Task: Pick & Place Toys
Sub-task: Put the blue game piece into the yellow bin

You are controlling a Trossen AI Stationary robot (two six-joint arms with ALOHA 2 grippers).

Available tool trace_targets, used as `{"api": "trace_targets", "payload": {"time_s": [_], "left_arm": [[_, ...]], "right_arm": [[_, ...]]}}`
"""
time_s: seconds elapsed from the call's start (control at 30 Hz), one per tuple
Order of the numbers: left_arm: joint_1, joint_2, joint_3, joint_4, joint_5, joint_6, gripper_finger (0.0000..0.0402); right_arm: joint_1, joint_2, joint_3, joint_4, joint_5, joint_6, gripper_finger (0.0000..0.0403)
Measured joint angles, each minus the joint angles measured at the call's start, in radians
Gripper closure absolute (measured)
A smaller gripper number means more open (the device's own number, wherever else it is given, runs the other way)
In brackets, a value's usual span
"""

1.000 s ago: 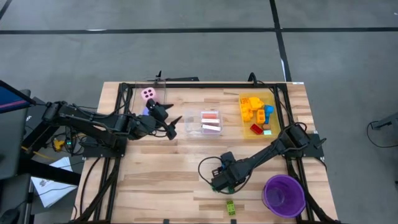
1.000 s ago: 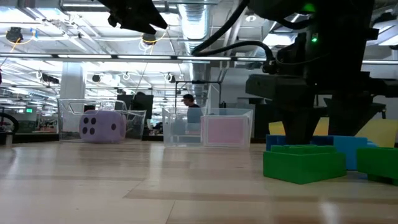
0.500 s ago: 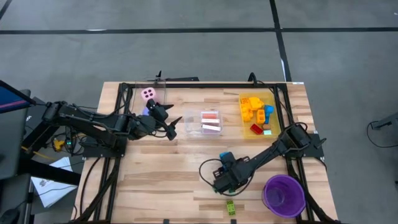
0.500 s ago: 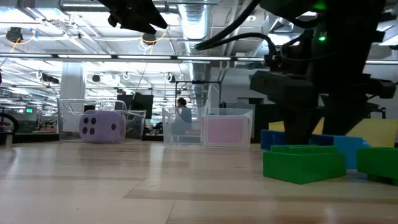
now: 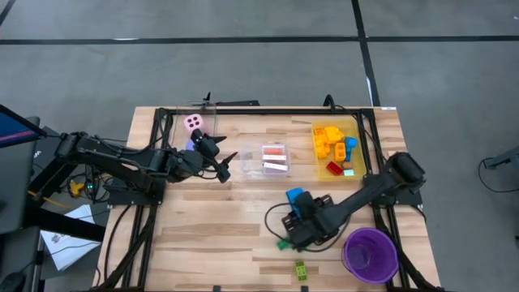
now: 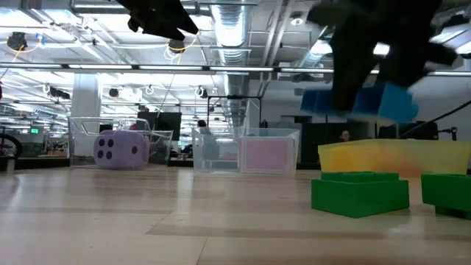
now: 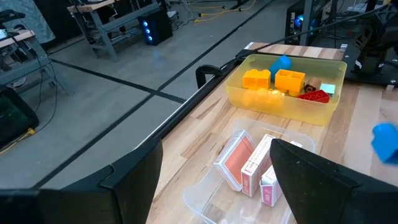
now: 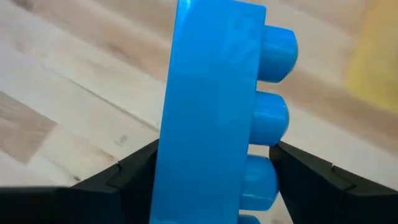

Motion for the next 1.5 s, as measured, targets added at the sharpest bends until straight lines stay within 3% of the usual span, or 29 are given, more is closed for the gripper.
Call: {"api": "trace_targets", "payload": {"time_s": [0.17,0.4,0.67,0.87,1.07,1.33,1.5], "left_arm": [[0.0,0.0,0.0,0.0,0.0,0.0,0.0109],[0.0,0.0,0.0,0.019,0.0,0.0,0.0109],[0.0,0.0,0.0,0.024,0.0,0.0,0.0109],[0.0,0.0,0.0,0.024,0.0,0.005,0.0109],[0.001,0.0,0.0,0.031,0.0,0.008,0.0109],[0.001,0.0,0.0,0.038,0.0,0.008,0.0109],[0.001,0.0,0.0,0.037,0.0,0.008,0.0109]], "right_arm": [[0.028,-0.107,0.0,-0.162,0.058,0.052,0.0132],[0.033,-0.218,0.001,-0.493,0.062,0.186,0.0133],[-0.105,-0.394,-0.162,-0.476,0.023,0.101,0.0133],[-0.299,-0.523,-0.342,-0.468,0.006,0.037,0.0133],[-0.494,-0.605,-0.437,-0.439,-0.009,-0.142,0.0133],[-0.67,-0.558,-0.493,-0.32,0.018,-0.372,0.0133],[-0.724,-0.479,-0.535,-0.324,0.07,-0.364,0.0133]]}}
